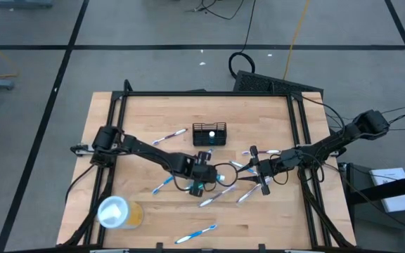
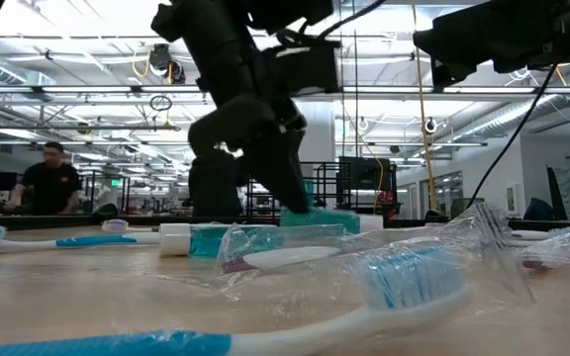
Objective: Pick & Place toothbrushing station
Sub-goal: Put the blue mouthwash bottle into the black organizer
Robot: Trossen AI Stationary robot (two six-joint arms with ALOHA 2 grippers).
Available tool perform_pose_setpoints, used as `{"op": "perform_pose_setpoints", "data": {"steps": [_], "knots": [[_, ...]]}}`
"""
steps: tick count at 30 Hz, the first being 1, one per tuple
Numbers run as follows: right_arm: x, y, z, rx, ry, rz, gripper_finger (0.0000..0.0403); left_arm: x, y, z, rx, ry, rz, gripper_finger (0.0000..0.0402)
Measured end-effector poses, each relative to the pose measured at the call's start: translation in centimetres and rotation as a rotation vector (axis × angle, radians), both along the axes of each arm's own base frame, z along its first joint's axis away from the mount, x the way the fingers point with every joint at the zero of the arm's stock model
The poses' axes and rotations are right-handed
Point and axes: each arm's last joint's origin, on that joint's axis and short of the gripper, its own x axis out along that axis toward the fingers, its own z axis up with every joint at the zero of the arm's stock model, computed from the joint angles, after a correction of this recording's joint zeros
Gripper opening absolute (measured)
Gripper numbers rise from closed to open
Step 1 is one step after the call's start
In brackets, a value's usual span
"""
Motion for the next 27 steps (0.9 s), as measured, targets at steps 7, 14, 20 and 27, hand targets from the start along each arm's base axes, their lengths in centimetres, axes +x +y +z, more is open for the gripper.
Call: {"op": "perform_pose_setpoints", "data": {"steps": [7,14,20,27], "knots": [[0.0,0.0,0.0,-0.002,0.004,0.000,0.0112,-1.4,0.6,0.6,0.008,-0.058,0.035,0.0007],[0.0,0.0,-0.1,-0.006,0.007,0.000,0.0112,-5.6,1.6,2.1,-0.033,-0.266,0.116,0.0007],[0.0,-0.1,0.0,-0.019,-0.003,-0.007,0.0112,-10.0,2.0,3.5,-0.113,-0.592,0.165,0.0007],[0.7,-1.4,0.4,-0.021,-0.003,-0.069,0.0112,-13.5,2.3,2.3,-0.161,-0.893,0.193,0.0007]]}}
